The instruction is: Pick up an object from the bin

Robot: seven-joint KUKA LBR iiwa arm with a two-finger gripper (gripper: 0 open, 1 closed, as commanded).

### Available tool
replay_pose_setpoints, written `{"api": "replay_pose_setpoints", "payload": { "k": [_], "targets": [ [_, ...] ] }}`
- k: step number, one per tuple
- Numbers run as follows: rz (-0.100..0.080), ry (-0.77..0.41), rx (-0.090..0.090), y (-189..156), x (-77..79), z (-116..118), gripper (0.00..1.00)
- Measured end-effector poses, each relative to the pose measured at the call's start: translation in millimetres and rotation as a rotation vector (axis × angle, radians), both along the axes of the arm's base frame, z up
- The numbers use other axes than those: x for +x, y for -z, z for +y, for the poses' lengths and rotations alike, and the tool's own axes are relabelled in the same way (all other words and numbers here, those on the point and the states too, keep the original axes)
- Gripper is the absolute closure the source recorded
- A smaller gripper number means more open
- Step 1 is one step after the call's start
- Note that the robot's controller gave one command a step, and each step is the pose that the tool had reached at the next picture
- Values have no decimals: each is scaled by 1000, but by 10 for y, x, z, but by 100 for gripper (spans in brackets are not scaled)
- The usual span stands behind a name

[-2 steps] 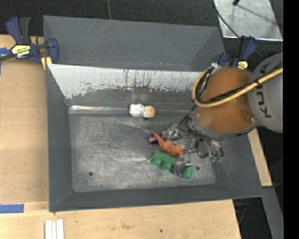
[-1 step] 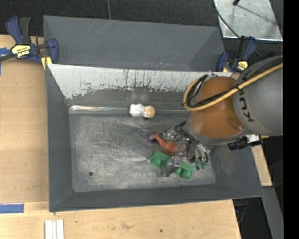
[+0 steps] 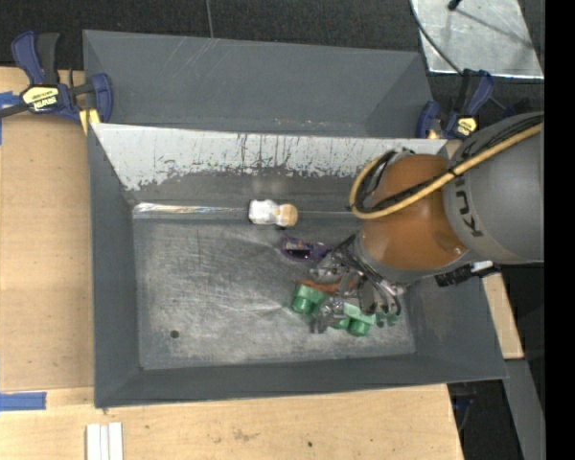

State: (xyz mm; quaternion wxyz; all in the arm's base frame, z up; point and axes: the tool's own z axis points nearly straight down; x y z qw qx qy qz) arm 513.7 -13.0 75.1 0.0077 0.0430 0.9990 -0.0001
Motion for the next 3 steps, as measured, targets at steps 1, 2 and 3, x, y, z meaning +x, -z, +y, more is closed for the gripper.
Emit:
{"api": "replay_pose_setpoints", "payload": {
  "k": [1, 2, 3],
  "targets": [
    [0, 0, 0, 0, 0, 0, 100],
    [14, -221, -5, 7, 525, 360, 100],
    [14, -221, -5, 7, 525, 360, 100]
  ]
}}
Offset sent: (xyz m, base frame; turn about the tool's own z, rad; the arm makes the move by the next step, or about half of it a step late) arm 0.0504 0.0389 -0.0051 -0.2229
